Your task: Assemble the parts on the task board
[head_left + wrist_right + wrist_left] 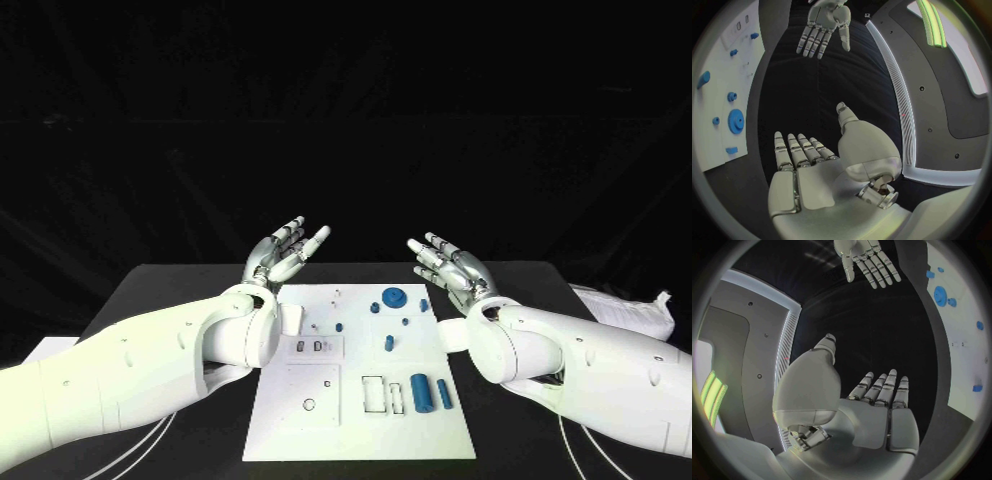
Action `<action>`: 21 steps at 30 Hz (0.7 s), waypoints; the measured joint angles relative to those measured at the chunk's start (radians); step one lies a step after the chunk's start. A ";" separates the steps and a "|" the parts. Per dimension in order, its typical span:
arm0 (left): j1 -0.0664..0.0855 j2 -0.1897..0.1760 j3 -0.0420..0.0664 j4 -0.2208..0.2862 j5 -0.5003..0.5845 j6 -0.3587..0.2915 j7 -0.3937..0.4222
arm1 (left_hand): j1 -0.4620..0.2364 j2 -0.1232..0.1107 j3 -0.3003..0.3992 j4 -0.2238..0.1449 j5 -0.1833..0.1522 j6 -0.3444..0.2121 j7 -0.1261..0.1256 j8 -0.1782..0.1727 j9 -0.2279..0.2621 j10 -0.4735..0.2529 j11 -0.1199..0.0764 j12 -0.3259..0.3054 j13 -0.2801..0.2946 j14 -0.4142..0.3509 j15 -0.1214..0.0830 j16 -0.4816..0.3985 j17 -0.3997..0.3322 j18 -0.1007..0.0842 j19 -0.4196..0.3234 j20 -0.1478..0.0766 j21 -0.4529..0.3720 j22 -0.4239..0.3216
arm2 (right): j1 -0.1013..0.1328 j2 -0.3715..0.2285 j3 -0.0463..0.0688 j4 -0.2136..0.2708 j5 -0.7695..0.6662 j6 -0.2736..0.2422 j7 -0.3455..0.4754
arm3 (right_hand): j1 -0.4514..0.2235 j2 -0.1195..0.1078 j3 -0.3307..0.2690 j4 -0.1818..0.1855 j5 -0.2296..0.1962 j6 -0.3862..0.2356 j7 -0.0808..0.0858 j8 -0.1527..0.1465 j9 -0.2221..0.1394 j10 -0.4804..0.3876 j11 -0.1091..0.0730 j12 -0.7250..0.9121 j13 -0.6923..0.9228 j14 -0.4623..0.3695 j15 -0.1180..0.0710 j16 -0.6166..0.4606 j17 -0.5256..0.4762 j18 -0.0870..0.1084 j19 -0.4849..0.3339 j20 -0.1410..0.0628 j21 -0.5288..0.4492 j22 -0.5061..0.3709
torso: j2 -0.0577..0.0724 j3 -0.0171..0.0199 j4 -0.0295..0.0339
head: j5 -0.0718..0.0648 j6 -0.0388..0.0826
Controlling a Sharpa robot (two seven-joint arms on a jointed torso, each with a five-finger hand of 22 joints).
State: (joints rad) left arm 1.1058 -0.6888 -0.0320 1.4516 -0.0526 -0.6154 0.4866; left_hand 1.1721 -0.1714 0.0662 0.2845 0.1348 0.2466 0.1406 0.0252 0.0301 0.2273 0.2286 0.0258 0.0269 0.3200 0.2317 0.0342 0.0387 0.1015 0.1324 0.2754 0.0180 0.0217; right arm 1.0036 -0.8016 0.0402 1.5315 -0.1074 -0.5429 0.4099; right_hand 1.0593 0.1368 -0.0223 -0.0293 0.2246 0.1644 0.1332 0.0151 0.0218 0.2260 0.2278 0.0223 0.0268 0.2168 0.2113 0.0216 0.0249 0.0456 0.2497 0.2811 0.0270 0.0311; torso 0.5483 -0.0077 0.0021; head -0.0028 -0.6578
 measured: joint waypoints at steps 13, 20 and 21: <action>0.001 -0.019 0.000 0.006 -0.024 0.051 -0.004 | 0.101 0.074 0.066 0.003 -0.001 0.272 0.017 0.059 0.029 0.323 0.030 0.059 0.030 0.386 0.003 0.094 0.046 0.018 0.212 0.019 0.082 0.044 | -0.012 -0.010 0.014 -0.044 -0.161 0.209 -0.082 | 0.133 0.001 0.018 -0.076 0.012 0.224 0.015 0.035 0.021 0.313 0.015 0.047 0.023 0.338 0.013 0.056 0.025 0.057 0.176 0.010 0.045 0.023 | 0.001 -0.0006 0.0007 | -0.005 -0.004; 0.003 -0.069 0.000 0.026 -0.024 0.085 -0.001 | 0.143 0.124 0.071 -0.030 -0.008 0.636 0.077 0.129 0.055 0.730 -0.036 0.141 0.051 0.676 -0.079 0.175 0.074 0.071 0.655 -0.006 0.248 0.108 | 0.010 -0.020 0.019 -0.082 -0.347 0.158 -0.064 | 0.199 -0.004 0.043 -0.128 0.011 0.462 0.039 0.058 0.035 0.580 -0.013 0.069 0.032 0.601 -0.021 0.089 0.035 0.103 0.404 0.007 0.113 0.046 | 0.009 -0.0018 0.0037 | -0.015 -0.012; 0.004 -0.075 0.001 0.036 -0.024 0.095 -0.002 | 0.148 0.128 0.071 -0.037 -0.008 0.650 0.083 0.129 0.054 0.750 -0.042 0.141 0.051 0.696 -0.086 0.175 0.076 0.071 0.677 -0.012 0.253 0.108 | 0.014 -0.019 0.019 -0.083 -0.375 0.150 -0.063 | 0.205 -0.003 0.048 -0.133 0.011 0.490 0.043 0.058 0.036 0.606 -0.016 0.069 0.033 0.627 -0.026 0.089 0.035 0.109 0.427 0.006 0.121 0.048 | 0.011 -0.0023 0.0045 | -0.016 -0.012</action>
State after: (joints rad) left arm 1.1095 -0.7638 -0.0315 1.4877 -0.0770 -0.5205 0.4846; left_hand 1.3198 -0.0431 0.1371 0.2480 0.1267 0.8966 0.2235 0.1541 0.0840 0.9773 0.1867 0.1665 0.0781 1.0158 0.1458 0.2093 0.1150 0.1727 0.8093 0.2635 0.2712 0.1301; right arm 1.0172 -0.8208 0.0587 1.4482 -0.4826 -0.3925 0.3472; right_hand 1.2646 0.1338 0.0254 -0.1620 0.2360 0.6540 0.1763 0.0730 0.0580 0.8315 0.2115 0.0908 0.0597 0.8441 0.1856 0.1108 0.0601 0.1550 0.6770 0.2866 0.1476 0.0788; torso 0.5596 -0.0100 0.0066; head -0.0185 -0.6695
